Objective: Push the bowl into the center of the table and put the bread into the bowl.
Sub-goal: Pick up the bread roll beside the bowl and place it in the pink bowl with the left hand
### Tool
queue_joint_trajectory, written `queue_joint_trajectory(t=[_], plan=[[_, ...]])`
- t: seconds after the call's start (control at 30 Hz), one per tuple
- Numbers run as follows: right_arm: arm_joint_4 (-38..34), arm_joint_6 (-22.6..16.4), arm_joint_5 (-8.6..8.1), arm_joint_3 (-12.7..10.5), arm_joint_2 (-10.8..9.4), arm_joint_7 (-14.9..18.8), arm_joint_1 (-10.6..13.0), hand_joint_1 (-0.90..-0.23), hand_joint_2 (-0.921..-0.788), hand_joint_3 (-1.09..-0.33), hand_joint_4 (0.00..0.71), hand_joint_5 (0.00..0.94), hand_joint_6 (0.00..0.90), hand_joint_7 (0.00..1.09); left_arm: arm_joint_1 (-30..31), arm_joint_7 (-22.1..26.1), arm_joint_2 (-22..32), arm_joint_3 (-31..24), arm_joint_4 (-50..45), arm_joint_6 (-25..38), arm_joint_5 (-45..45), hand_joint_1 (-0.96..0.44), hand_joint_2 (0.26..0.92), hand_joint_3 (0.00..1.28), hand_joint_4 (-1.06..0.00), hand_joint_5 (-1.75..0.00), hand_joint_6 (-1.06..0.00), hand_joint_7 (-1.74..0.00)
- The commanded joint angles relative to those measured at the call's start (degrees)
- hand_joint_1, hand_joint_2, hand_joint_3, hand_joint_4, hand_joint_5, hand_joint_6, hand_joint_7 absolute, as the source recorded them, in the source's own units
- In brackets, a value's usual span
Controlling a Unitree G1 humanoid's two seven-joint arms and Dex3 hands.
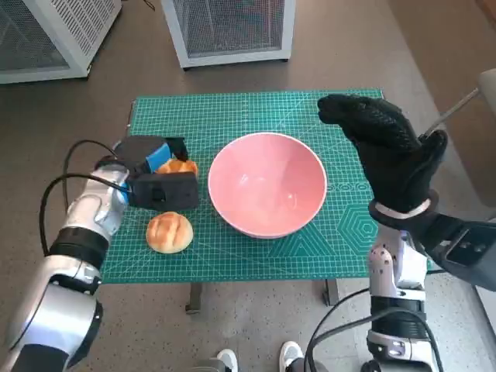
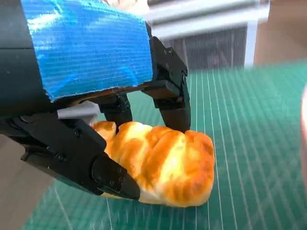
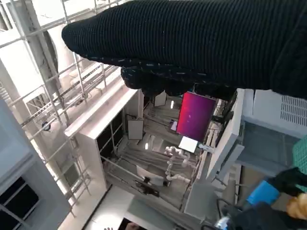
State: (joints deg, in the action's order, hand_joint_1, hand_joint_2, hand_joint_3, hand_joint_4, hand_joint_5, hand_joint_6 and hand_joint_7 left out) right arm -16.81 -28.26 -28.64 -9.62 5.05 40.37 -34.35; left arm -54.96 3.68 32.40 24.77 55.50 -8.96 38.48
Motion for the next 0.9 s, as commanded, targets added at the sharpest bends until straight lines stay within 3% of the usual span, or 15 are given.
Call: queue_joint_trajectory(t=[0.03,0.43,0.67,0.9], plan=[[0.1,0.5,0.25,0.3,0.2,0.2,1.5,-0.367,-0.901,-0.537,0.527,0.016,0.151,0.78,2.1,0.9,3.2,-4.2,-12.0,2.4,-1.9,0.0,0.92,0.11,-0.61,-1.15,-0.61,-1.27],[-0.2,0.4,0.17,0.4,0.3,0.5,1.4,-0.376,-0.903,-0.534,0.535,0.018,0.147,0.79,11.8,-0.4,3.3,-13.3,-42.0,6.6,-3.7,0.0,0.92,0.06,-0.72,-1.13,-0.61,-1.19],[-0.2,0.3,0.06,0.5,0.4,0.7,1.3,-0.376,-0.904,-0.535,0.534,0.017,0.14,0.8,14.5,0.1,1.2,-13.0,-53.7,5.9,-2.0,0.0,0.92,0.03,-0.76,-1.09,-0.63,-1.16],[0.2,0.2,0.1,0.6,0.5,0.7,1.7,-0.375,-0.901,-0.54,0.535,0.017,0.134,0.81,15.2,3.4,-0.7,-11.3,-58.9,4.8,-2.1,0.0,0.919,0.03,-0.74,-1.07,-0.67,-1.17]])
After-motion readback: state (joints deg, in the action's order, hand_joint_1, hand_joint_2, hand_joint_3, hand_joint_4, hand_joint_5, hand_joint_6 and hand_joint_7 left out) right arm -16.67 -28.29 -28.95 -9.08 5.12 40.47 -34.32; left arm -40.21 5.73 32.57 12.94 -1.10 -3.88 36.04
